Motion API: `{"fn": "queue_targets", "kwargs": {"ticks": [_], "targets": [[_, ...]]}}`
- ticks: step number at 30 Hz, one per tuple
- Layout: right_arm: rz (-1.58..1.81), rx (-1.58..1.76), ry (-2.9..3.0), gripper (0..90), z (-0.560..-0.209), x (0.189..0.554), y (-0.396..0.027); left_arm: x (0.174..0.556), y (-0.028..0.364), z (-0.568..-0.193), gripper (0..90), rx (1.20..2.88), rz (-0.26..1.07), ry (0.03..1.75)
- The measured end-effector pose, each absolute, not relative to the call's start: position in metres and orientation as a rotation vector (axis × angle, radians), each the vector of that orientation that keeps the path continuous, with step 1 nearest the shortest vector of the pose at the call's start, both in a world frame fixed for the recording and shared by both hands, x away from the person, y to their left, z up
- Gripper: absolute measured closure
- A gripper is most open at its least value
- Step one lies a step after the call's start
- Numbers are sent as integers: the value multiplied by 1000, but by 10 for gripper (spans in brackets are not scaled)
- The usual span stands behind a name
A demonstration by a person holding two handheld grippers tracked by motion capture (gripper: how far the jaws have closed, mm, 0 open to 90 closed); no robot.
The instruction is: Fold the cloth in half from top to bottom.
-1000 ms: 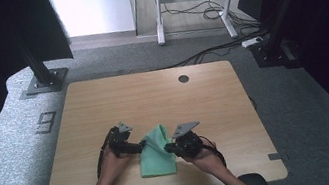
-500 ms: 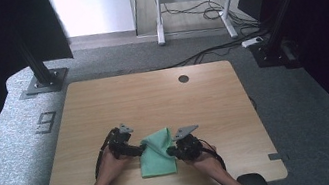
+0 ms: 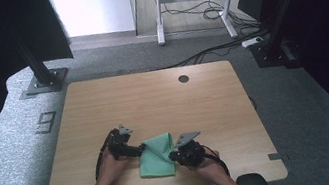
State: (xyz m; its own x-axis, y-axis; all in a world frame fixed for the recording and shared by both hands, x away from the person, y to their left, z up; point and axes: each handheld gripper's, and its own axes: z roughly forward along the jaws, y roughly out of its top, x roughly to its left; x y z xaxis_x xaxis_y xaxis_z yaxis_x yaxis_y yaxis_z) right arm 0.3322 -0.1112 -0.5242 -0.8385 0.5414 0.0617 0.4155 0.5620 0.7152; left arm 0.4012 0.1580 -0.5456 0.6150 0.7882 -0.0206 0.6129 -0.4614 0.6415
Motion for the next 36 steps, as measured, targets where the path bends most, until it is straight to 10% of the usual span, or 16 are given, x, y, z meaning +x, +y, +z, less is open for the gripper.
{"fn": "queue_targets", "kwargs": {"ticks": [36], "targets": [[1150, 822, 2641, 754, -529, 328, -108, 433, 113, -506, 76, 2327, 158, 805]]}}
